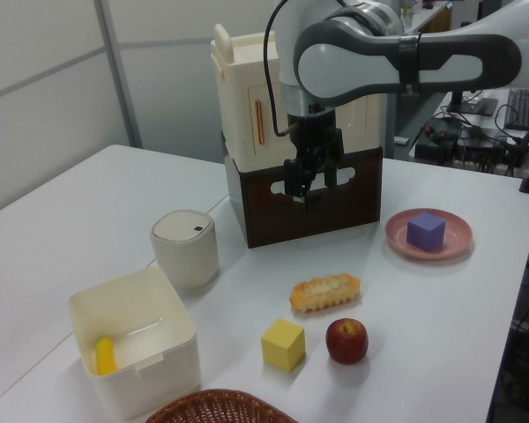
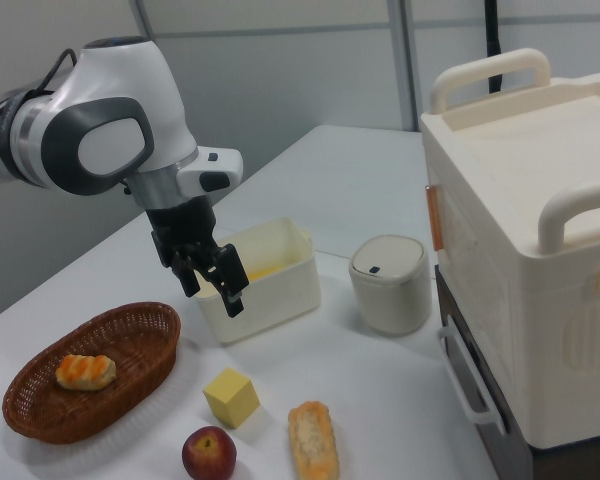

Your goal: Put the purple cube on the table

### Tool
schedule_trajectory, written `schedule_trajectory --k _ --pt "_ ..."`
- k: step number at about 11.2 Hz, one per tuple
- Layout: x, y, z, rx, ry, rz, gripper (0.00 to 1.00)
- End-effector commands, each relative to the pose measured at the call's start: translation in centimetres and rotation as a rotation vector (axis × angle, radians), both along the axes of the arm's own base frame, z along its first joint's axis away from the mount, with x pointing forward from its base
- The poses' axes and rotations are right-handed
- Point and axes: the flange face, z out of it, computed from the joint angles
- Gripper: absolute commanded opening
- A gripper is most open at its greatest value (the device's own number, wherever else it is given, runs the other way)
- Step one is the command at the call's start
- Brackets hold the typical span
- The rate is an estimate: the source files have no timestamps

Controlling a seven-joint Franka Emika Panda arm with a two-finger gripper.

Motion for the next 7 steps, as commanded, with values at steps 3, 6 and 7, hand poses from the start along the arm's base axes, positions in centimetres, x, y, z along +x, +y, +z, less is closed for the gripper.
schedule_trajectory --k 3,6,7 --pt "-0.8 -0.9 0.1 -0.002 0.009 0.024 1.0" --pt "-0.9 -4.9 0.1 0.0 0.007 0.056 1.0" --pt "-1.2 -7.2 0.4 0.001 0.005 0.098 1.0"
